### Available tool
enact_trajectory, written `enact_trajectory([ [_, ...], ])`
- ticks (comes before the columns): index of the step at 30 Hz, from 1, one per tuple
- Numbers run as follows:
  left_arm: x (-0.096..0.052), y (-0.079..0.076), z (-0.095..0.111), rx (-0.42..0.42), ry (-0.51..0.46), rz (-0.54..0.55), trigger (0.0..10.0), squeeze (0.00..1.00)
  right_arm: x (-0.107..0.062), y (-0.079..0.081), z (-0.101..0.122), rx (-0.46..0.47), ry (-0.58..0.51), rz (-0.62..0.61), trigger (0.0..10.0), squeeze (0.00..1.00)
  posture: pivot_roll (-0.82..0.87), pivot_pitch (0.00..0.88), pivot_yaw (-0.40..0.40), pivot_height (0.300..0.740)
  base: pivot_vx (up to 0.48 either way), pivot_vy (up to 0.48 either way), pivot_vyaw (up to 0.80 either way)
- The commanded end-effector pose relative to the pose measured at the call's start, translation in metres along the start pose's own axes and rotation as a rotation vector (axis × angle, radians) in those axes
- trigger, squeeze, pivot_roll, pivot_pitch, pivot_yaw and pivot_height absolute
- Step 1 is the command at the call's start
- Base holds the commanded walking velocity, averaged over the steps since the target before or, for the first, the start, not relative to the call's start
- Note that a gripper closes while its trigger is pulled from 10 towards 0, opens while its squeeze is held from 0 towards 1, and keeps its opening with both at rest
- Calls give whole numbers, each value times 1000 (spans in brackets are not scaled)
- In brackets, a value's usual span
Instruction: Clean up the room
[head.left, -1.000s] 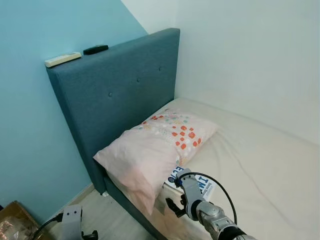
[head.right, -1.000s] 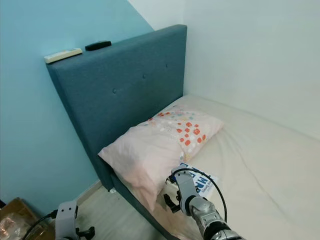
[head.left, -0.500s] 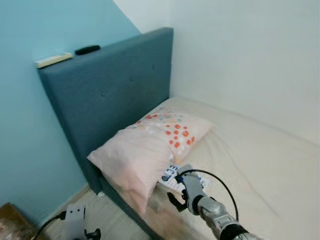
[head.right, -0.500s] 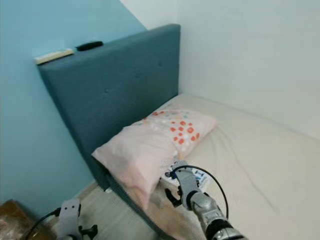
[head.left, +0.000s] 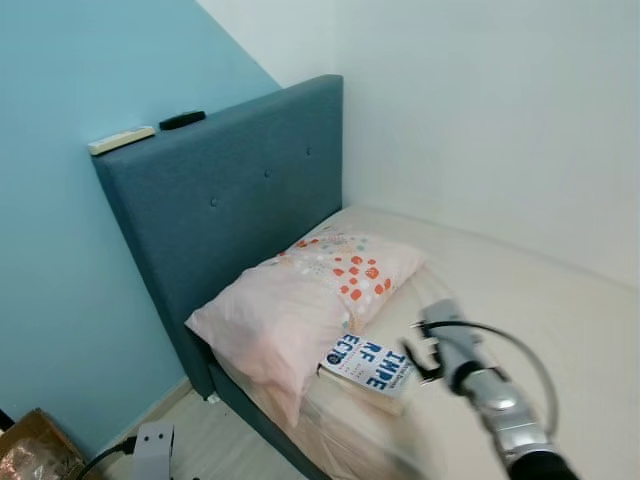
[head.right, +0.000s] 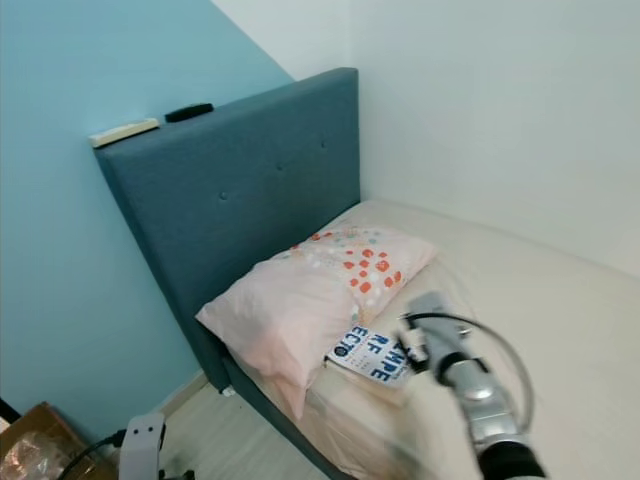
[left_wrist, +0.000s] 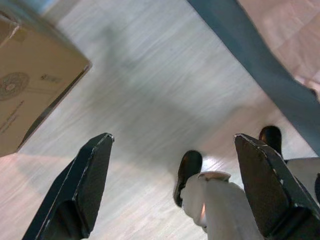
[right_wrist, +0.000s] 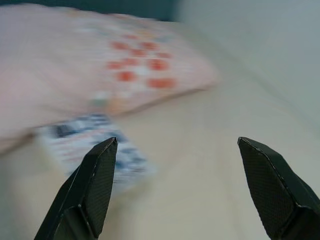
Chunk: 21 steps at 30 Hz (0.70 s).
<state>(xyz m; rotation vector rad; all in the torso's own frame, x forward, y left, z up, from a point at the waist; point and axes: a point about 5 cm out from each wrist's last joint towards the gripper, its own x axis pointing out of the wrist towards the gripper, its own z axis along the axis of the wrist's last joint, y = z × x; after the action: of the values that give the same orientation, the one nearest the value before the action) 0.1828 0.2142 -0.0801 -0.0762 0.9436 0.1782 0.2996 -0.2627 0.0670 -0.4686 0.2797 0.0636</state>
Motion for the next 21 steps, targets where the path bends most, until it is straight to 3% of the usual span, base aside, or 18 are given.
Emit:
enact_trajectory([
  [1,0,-1,-3,6,15,1,10000,0,-4,-14,-2,-27,17,-66,10000,0,-190,0,-22,740,0,0,0],
  [2,0,-1,-3,8,17,1,10000,0,-12,-30,-7,-78,37,-147,10000,0,-205,0,-19,740,0,0,0],
  [3,0,-1,-3,8,17,1,10000,0,-12,-30,-7,-78,37,-147,10000,0,-205,0,-19,740,0,0,0],
  [4,-1,1,-4,11,22,2,10000,0,-23,-45,-13,-125,60,-223,10000,0,-212,0,-14,740,0,0,0],
  [5,-1,1,-4,11,22,2,10000,0,-23,-45,-13,-125,60,-223,10000,0,-212,0,-14,740,0,0,0],
  [8,-1,5,-8,23,35,7,10000,0,-46,-65,-28,-222,127,-356,10000,0,-217,0,-3,740,0,0,0],
  [9,-1,5,-8,23,35,7,10000,0,-46,-65,-28,-222,127,-356,10000,0,-217,0,-3,740,0,0,0],
  [11,-2,8,-9,34,41,11,10000,0,-63,-73,-44,-319,196,-423,10000,0,-213,0,8,740,0,0,0],
  [14,-2,9,-9,38,42,13,10000,0,-70,-75,-49,-349,219,-438,10000,0,-212,0,10,740,0,0,0],
  [15,-2,12,-8,48,40,15,10000,0,-89,-82,-64,-417,275,-485,10000,0,-209,0,14,740,0,0,0],
  [21,-2,13,-6,54,37,16,10000,0,-103,-87,-76,-447,306,-530,10000,0,-208,0,13,740,0,0,0],
])
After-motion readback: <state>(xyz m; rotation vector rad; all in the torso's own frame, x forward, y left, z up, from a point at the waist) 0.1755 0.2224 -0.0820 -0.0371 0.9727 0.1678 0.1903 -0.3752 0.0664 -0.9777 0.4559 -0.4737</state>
